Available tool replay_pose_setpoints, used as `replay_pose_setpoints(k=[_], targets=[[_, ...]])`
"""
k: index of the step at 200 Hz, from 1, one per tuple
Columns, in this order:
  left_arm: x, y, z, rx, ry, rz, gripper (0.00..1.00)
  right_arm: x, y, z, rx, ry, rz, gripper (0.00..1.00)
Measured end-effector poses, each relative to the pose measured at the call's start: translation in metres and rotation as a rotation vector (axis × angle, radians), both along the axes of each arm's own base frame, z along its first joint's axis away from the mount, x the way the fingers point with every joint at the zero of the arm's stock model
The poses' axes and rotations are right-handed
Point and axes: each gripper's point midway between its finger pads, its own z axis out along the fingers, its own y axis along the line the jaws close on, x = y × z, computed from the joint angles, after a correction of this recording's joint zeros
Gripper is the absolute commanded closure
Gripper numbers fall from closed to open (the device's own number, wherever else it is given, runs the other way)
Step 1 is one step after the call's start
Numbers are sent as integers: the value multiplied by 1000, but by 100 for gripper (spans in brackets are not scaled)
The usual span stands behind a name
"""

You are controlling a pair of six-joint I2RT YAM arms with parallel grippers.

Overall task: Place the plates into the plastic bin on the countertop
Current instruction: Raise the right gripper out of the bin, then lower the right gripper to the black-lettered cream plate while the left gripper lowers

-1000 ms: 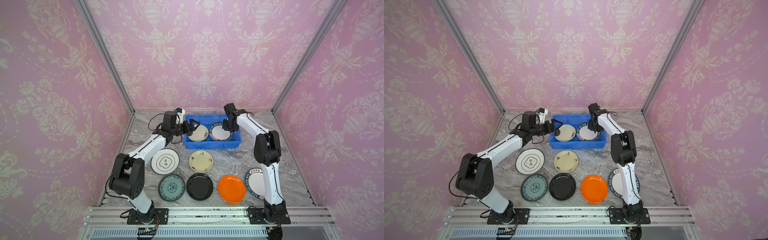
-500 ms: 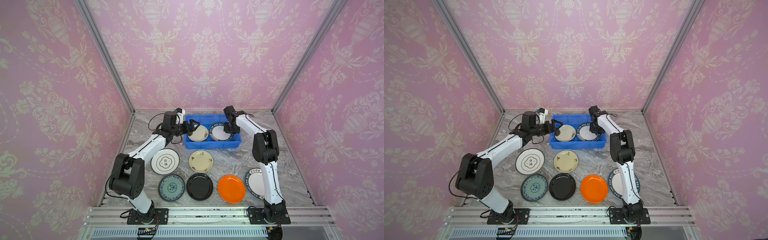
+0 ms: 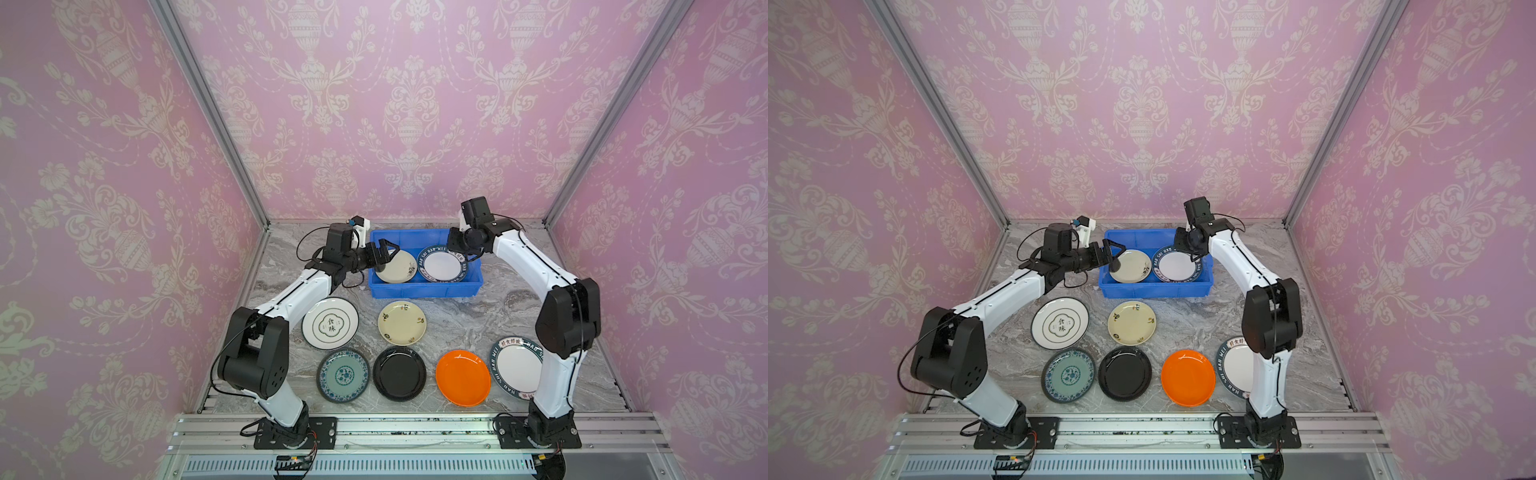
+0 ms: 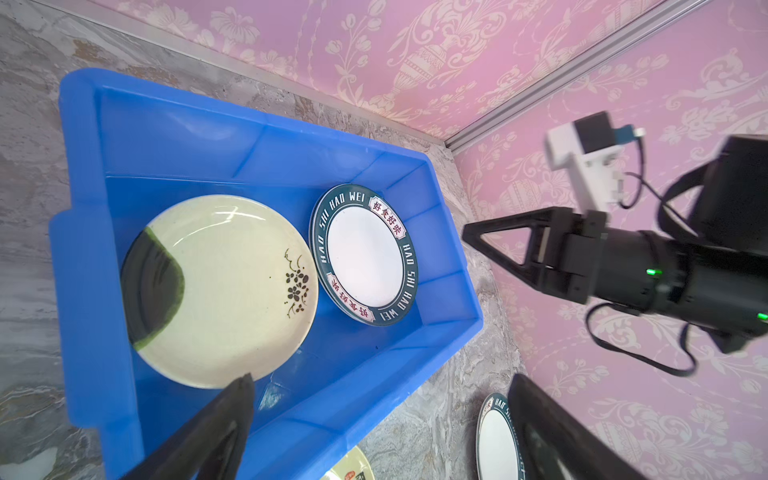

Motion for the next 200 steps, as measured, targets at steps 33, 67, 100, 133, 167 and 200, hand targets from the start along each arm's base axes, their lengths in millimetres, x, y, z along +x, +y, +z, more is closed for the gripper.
replay_pose_setpoints(k=[33,67,100,133,167,200], targets=[[-14,4,-16,9,35,-3,3,-59,24,58,163,-117,139,58],[-41,11,-14,13,53,-8,3,-141,36,25,208,-11,249,64],[-67,15,-2,14,41,-25,3,-206,25,-25,216,129,282,63],[-95,5,-19,14,83,-81,3,-237,27,-68,286,229,272,52],[-119,-8,-44,20,150,-135,3,-246,39,-112,328,321,256,66],[-123,-10,-49,14,159,-143,3,-233,57,-132,373,328,252,63]])
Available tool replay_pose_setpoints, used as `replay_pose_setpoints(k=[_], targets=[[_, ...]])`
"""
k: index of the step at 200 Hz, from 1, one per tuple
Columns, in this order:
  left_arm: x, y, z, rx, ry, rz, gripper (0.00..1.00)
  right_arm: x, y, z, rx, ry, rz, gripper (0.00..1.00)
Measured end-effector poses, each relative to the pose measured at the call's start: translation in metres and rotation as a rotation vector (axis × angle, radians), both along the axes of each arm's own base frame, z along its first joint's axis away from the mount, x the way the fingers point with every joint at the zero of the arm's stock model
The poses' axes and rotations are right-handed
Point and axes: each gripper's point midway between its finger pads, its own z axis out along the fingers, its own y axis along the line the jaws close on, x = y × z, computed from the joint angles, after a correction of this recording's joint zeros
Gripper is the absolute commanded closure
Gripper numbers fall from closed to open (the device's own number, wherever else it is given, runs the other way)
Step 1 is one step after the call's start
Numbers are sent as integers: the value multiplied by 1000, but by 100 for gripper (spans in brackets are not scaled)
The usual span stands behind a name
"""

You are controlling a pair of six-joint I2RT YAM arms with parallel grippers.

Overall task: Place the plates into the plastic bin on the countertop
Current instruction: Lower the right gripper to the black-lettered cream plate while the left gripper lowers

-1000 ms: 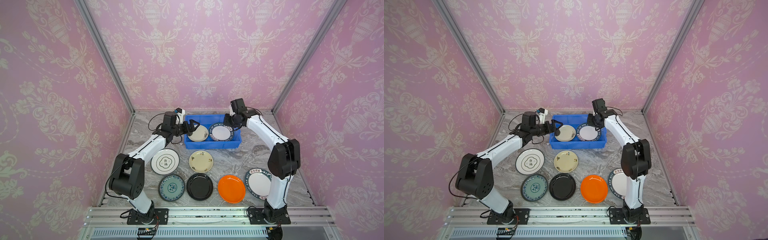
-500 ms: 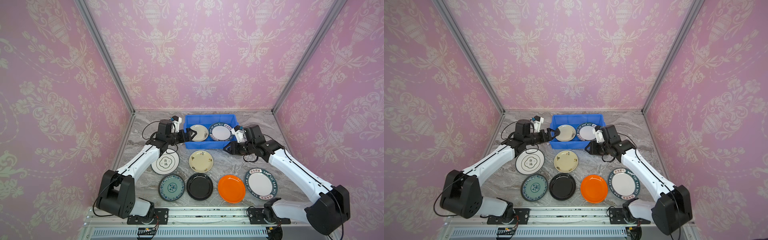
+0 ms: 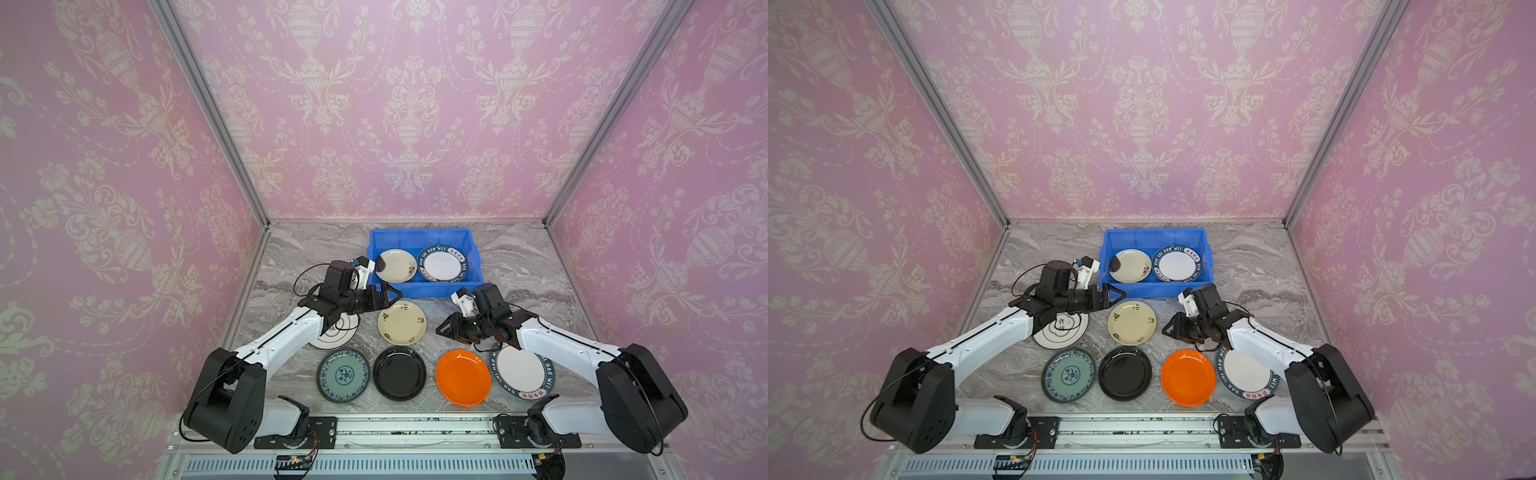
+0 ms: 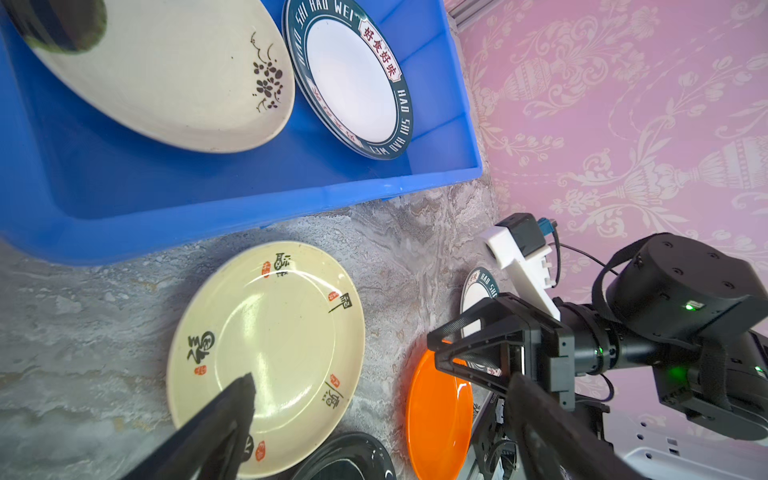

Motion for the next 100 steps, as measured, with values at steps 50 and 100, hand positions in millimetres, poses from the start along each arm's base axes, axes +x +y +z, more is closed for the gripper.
replay_pose_setpoints(k=[50,100], targets=[[7,-3,5,-26,-21,12,3,14,15,-35,14,45,-9,60],[11,-4,-1,-25,-12,13,4,30,30,-45,61,40,-17,64]])
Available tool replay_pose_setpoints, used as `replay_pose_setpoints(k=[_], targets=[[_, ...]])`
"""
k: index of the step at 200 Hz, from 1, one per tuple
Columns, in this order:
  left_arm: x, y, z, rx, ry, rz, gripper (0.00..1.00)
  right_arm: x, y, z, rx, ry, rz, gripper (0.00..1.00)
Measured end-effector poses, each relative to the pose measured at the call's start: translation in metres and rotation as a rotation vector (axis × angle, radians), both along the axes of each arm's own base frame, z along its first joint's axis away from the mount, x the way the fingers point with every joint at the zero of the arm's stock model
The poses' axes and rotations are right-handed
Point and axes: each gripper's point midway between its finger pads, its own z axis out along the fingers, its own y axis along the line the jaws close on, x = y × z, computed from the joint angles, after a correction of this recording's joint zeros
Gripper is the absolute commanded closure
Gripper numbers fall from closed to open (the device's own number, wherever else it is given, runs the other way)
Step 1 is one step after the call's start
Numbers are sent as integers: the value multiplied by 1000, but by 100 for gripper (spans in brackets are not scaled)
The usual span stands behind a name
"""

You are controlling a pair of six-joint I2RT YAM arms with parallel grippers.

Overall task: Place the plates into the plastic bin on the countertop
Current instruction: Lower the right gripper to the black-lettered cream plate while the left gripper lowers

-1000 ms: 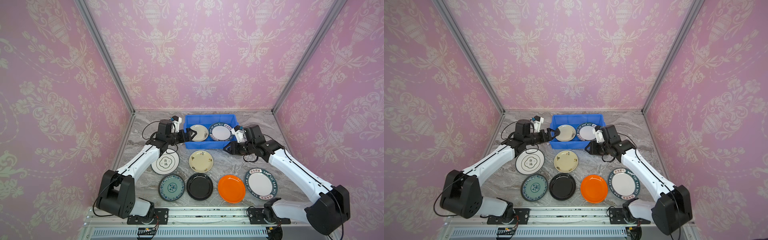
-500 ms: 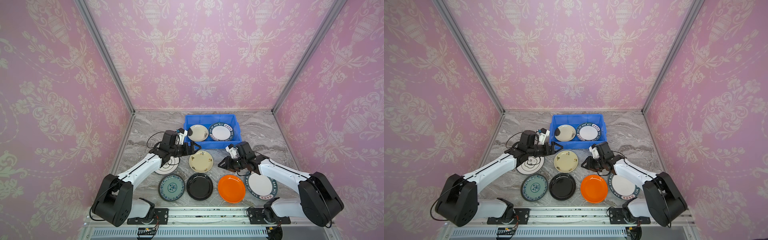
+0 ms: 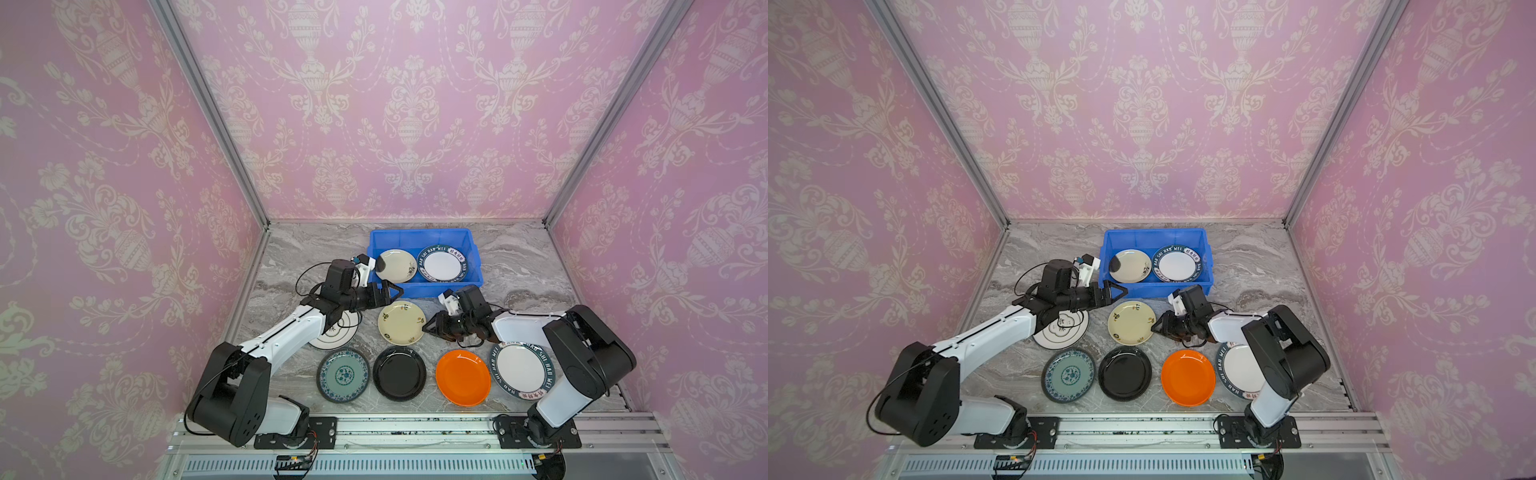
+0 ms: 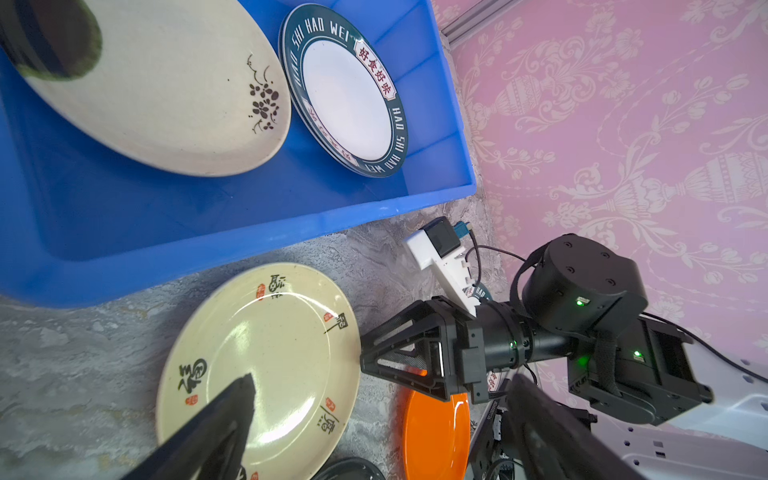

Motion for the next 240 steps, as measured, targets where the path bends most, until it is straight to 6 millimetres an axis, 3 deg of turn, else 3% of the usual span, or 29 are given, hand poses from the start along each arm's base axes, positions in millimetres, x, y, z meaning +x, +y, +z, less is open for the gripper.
replay_pose_setpoints(k=[76,119,139,164,191,212,240], targets=[[3,-1,-9,1,28,7,3,13,9,-4,38,-9,-22,73],[5,-2,-13,5,39,7,4,16,10,-7,44,-7,-35,84],[7,-3,-12,4,36,7,4,17,9,-8,40,-6,-39,87],[9,-4,-6,-1,24,7,4,17,8,-9,35,-2,-53,100],[11,-5,-3,-3,17,6,4,11,-1,-8,-4,9,-70,100],[13,-5,2,4,10,5,4,3,-14,2,-62,6,-89,100],[20,-4,13,13,-24,4,3,-6,-33,32,-145,-51,-97,100]])
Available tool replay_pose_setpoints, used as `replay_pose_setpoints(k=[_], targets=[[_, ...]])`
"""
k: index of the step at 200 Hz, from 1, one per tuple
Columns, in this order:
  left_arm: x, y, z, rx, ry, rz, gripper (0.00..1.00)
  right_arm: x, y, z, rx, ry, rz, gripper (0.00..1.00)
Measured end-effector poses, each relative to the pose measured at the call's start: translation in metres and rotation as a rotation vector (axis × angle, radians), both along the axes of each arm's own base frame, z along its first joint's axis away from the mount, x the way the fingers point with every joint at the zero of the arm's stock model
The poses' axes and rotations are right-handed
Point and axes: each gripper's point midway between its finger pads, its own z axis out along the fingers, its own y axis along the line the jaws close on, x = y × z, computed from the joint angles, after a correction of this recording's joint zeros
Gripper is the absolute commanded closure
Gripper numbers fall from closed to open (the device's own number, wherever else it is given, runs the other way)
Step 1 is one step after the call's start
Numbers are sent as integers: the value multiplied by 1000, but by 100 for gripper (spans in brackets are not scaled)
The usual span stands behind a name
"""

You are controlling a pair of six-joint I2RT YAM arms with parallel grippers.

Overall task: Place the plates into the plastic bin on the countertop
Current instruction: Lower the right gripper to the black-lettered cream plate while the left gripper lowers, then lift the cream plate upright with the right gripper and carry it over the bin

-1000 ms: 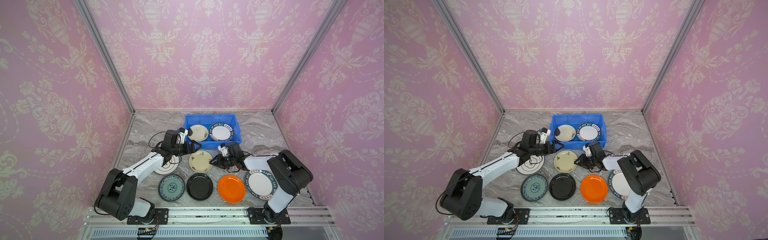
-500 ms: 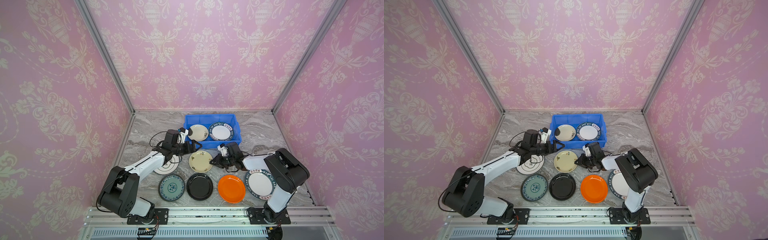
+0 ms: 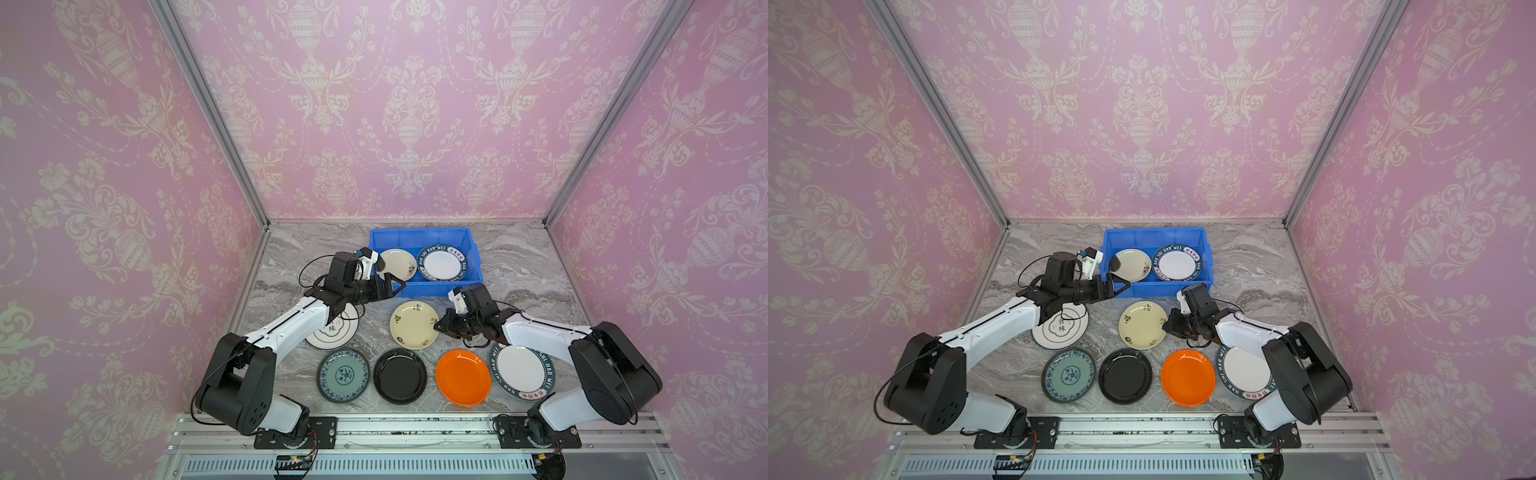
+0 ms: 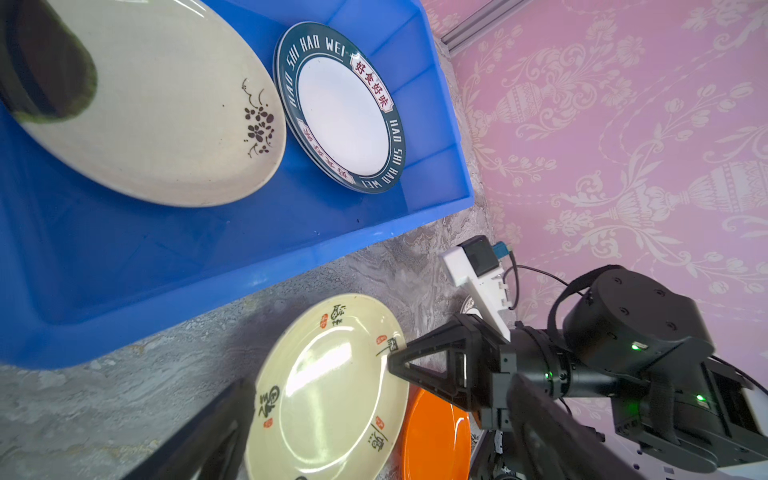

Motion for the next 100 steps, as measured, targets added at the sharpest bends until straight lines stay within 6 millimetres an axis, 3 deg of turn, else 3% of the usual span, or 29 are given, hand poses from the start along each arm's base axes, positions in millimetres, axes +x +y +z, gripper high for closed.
replay_pose_setpoints(k=[26,59,100], targets=[[10,5,7,8,-31,16,3,4,-18,42,-107,-71,-13,100],[21,10,14,6,-49,38,3,21,-34,112,-209,-221,-19,100],[28,18,19,-1,-69,60,3,59,-39,189,-262,-372,-26,100]])
